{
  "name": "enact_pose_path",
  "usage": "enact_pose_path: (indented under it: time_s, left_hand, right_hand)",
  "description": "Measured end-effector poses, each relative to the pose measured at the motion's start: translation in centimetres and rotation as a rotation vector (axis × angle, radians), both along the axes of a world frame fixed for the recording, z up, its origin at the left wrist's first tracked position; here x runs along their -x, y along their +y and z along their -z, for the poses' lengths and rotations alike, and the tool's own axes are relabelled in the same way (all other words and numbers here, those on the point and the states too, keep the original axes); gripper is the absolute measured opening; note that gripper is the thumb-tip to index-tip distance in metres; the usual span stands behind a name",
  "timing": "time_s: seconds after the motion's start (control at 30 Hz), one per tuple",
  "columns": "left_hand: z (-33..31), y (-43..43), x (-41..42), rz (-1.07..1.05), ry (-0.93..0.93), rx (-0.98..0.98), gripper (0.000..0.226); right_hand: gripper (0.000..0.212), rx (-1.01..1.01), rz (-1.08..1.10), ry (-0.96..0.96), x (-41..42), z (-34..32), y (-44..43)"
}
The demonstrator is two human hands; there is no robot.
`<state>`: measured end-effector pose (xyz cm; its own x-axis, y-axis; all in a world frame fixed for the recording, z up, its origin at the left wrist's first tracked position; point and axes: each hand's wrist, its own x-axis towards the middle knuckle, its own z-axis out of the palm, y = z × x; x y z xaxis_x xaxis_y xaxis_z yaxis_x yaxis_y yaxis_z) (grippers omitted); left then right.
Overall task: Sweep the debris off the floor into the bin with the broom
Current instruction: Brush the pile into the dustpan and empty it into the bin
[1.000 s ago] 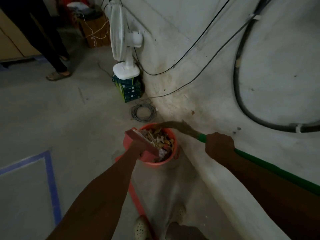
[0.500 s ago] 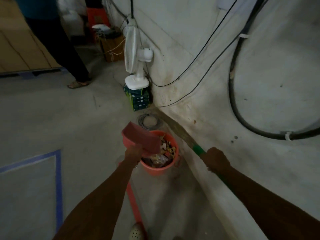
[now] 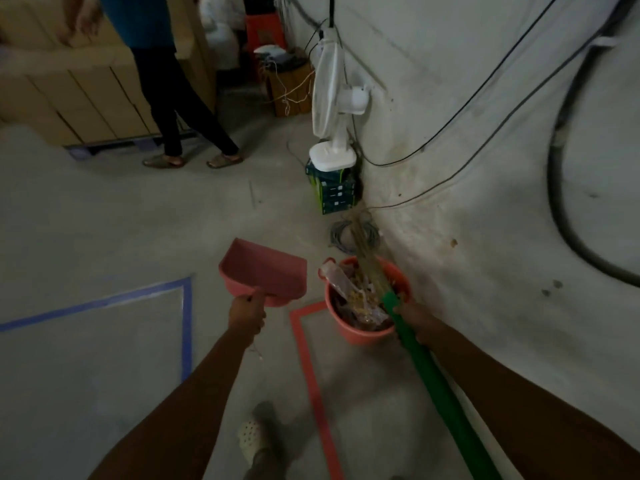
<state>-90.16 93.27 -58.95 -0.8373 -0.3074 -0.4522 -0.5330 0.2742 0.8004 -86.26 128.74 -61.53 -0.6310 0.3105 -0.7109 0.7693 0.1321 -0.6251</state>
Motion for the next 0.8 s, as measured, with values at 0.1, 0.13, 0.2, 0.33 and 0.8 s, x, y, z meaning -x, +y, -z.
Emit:
enact_pose_path:
  time_s: [0.1, 0.13, 0.2, 0.33, 0.8]
  left_hand:
    - [0.1, -4.4, 4.6, 0.048, 0.015, -0.005, 0.042]
    - [0.2, -5.8, 6.2, 0.065, 0.008, -0.008, 0.042]
    - [0.2, -8.3, 9.3, 0.094, -0.005, -0.013, 0.043]
    - [0.2, -11.7, 15.4, 0.195, -0.040, 0.003, 0.045]
    - [9.1, -14.1, 43.3, 0.398, -0.199, 0.084, 0.031]
  right_hand:
    - [0.019, 0.011, 0.006, 0.075, 4.6, 2.1, -4.5]
    - [0.014, -0.001, 0.041, 0.054, 6.1, 2.7, -5.9]
    - [0.034, 0.048, 0.131, 0.064, 8.4, 1.4, -9.9]
    - [0.060, 0.171, 0.222, 0.143, 11.4, -5.4, -18.6]
    - [0.015, 0.355, 0.583, -0.188, 33.7, 6.6, -26.6]
